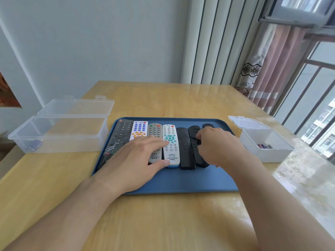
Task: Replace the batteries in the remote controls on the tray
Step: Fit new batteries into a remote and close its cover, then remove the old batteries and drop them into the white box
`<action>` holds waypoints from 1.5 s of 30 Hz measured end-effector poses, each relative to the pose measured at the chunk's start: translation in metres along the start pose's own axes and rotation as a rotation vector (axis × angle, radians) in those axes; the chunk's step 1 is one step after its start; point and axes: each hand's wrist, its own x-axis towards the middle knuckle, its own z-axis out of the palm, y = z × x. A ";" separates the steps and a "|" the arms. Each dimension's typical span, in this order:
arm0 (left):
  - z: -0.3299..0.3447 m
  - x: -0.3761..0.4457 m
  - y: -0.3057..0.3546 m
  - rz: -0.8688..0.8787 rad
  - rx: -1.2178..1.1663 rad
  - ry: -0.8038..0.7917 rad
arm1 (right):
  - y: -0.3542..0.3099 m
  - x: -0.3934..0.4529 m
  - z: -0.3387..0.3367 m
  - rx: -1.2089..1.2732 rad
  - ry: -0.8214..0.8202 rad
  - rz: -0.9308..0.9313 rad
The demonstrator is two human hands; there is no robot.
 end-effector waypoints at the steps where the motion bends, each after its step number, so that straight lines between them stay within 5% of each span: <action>1: 0.000 0.000 0.000 -0.001 -0.001 -0.001 | 0.001 0.000 0.000 -0.035 0.012 -0.008; 17: 0.005 0.001 0.002 0.004 -0.007 -0.011 | 0.002 -0.004 -0.001 -0.101 0.038 -0.034; 23: 0.006 0.000 0.003 0.004 -0.021 -0.013 | 0.029 0.004 -0.017 0.025 0.202 0.126; 30: 0.005 0.000 0.003 0.062 -0.056 0.123 | 0.038 0.016 -0.002 0.082 -0.087 0.239; 35: 0.006 0.002 0.000 0.069 -0.119 0.312 | 0.040 0.018 0.000 0.164 0.085 0.285; 37: 0.003 0.003 0.003 0.036 -0.196 0.395 | 0.036 0.015 -0.011 0.308 0.259 0.204; 39: -0.003 0.004 0.009 -0.075 -0.375 0.423 | 0.023 0.007 -0.026 0.723 0.279 0.055; 42: -0.012 0.007 0.018 -0.260 -0.809 0.346 | -0.006 -0.013 -0.035 1.389 -0.090 -0.230; 45: -0.017 0.009 0.015 -0.284 -1.020 0.380 | -0.034 -0.028 -0.031 1.516 -0.216 -0.309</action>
